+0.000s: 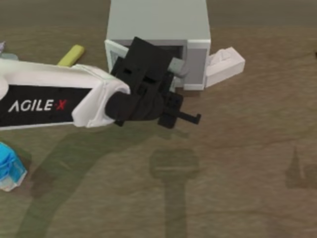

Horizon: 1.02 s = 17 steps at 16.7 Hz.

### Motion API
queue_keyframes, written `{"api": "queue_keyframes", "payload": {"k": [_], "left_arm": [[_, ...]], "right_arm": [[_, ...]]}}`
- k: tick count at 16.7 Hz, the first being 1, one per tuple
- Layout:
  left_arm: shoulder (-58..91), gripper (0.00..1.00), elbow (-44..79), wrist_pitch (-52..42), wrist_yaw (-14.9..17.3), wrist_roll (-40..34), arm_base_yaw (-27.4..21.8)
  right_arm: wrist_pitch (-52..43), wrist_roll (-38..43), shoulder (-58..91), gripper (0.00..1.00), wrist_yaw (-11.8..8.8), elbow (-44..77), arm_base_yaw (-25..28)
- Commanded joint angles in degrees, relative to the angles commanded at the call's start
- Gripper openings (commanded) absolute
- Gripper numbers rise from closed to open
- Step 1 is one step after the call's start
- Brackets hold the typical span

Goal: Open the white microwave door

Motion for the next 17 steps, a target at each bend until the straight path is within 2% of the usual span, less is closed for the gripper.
{"api": "queue_keyframes", "payload": {"k": [8, 17], "left_arm": [[0.00, 0.00, 0.00, 0.00, 0.00, 0.00, 0.00], [-1.42, 0.00, -1.95, 0.68, 2.32, 2.71, 0.94]], "right_arm": [[0.00, 0.00, 0.00, 1.00, 0.00, 0.00, 0.00], [0.00, 0.00, 0.00, 1.00, 0.00, 0.00, 0.00]]}}
